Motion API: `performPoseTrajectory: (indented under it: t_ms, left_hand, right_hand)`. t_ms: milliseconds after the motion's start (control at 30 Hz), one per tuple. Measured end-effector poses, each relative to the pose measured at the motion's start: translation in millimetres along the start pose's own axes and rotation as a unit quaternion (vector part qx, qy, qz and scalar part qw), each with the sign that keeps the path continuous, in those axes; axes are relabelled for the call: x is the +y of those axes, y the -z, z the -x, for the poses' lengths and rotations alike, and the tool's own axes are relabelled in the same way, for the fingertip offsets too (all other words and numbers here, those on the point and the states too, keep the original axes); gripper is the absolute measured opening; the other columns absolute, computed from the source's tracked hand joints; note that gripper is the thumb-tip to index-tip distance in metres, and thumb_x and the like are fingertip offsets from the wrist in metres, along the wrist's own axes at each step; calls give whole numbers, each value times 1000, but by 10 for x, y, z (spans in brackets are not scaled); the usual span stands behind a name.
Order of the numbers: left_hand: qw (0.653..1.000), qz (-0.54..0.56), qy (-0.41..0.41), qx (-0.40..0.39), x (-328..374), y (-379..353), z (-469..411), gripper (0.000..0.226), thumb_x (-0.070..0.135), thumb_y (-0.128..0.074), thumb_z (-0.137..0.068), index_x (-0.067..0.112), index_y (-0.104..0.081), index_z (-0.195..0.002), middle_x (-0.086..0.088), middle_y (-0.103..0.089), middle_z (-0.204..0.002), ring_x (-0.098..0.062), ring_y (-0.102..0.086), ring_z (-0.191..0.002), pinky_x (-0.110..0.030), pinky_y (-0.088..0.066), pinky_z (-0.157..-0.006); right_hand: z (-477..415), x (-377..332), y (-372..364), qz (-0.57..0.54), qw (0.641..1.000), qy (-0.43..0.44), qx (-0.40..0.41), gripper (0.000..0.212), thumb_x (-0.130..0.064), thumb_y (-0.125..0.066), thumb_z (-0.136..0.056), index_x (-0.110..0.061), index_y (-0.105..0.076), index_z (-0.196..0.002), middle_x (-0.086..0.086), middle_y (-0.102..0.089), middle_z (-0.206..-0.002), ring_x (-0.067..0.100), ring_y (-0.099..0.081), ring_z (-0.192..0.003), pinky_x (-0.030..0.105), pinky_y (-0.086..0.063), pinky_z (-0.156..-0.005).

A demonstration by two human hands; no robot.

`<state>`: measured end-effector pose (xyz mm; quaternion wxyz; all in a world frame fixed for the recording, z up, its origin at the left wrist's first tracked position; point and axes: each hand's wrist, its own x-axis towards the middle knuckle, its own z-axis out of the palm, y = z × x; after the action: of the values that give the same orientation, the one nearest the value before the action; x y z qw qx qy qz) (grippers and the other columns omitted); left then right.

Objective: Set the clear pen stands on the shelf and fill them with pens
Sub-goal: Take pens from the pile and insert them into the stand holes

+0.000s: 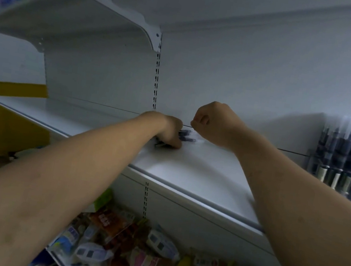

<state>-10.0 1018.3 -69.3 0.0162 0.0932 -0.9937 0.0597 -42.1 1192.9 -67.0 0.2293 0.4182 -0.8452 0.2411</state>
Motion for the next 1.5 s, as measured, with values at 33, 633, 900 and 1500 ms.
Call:
performPoseTrajectory:
  t_ms: [33,633,900,1500]
  left_hand:
    - [1000,11,-6,12,-11,-15,41,37,41,-63,-99,17,-46,-77,-3,-51,-79,-20,-49,-66,-33,-41,-65]
    - [746,600,-282,64,1510,557,919,14,31,-59,-110,20,-50,-113,-2,-50,-84,-15,-50,-57,-36,-57,-57]
    - [704,595,-389,-4,3117,940,821,18,24,-62,-108,8,-54,-109,-4,-50,-75,-11,-39,-51,-27,-36,-45]
    - [641,597,-480,-38,3511,646,902,22,18,-58,-109,1,-63,-121,-16,-73,-103,-14,-52,-67,-27,-46,-57]
  right_hand:
    - [15,-19,29,0,1000,2,15,15,-24,-67,-95,-16,-76,-86,-3,-71,-82,26,-68,-83,34,-58,-74]
    - [1341,502,2198,17,968,-44,247,17,-19,-67,-96,-18,-73,-79,-1,-71,-61,10,-60,-41,24,-51,-43]
    - [2097,1248,2836,13,940,-132,313,20,-17,-59,-101,-9,-72,-89,5,-72,-63,19,-58,-41,25,-47,-44]
    - [2673,1520,2758,-294,926,-143,191,29,-26,-74,-95,2,-69,-99,13,-72,-83,26,-61,-63,30,-43,-51]
